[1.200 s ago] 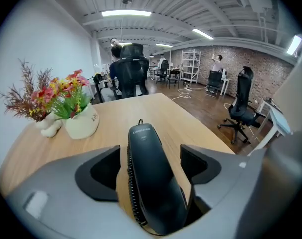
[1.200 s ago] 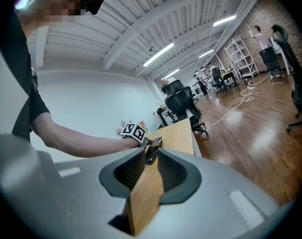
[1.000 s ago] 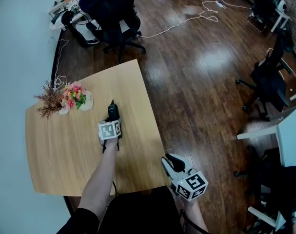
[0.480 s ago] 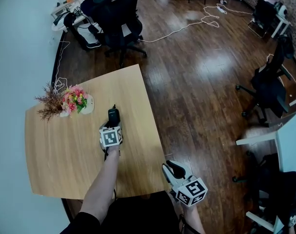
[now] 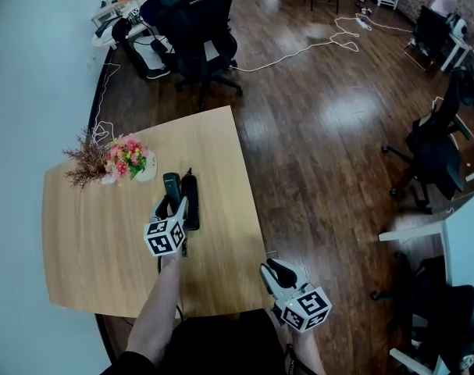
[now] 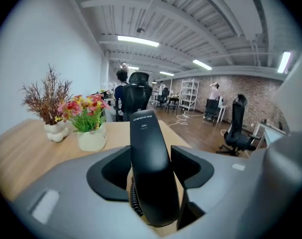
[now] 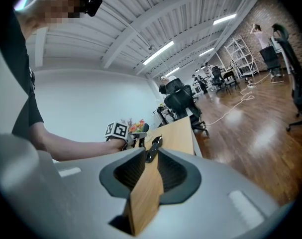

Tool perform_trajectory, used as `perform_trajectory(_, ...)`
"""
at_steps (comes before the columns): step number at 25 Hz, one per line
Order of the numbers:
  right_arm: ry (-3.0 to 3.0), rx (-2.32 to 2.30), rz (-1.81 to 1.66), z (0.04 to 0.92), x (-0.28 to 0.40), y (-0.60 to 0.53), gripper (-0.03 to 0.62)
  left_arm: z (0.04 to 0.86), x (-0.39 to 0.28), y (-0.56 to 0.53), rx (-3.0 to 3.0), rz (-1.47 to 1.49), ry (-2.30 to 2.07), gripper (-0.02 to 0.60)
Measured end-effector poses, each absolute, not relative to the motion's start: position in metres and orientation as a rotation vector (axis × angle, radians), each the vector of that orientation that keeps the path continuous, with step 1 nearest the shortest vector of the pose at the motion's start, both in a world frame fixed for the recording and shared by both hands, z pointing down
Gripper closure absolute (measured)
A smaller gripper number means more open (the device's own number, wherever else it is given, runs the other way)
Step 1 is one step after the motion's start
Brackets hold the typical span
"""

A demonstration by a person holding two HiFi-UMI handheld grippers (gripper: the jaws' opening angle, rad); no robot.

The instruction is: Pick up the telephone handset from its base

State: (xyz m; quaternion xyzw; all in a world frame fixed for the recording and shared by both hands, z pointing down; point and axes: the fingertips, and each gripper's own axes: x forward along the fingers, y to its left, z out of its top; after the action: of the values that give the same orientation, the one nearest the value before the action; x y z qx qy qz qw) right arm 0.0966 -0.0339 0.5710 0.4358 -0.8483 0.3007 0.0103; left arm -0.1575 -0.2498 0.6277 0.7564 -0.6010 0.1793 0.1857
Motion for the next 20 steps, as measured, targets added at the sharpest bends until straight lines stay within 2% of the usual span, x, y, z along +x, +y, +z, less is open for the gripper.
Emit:
perform_trajectory(6,-2.693,1.291,0.91,0.561,0.086,-0.042,0.517,0.552,-0.16,-0.217,2.147,-0.22,-1.362,0.339)
perform_trajectory(11,-2.777,1.167,0.865,0.531,0.046,-0.04,0.516,0.49,-0.187,-0.16,2.043,-0.663,-1.096,0.348)
perform_trajectory(14,-2.852,1.034,0.945,0.522,0.014,-0.042,0.516,0.465,-0.198,-0.128,2.002,-0.857,-0.986,0.348)
perform_trajectory(20,-2.89,1.031,1.042,0.519,0.026,-0.062,0.523,0.453,-0.171,-0.118,2.028,-1.021,-0.813,0.348)
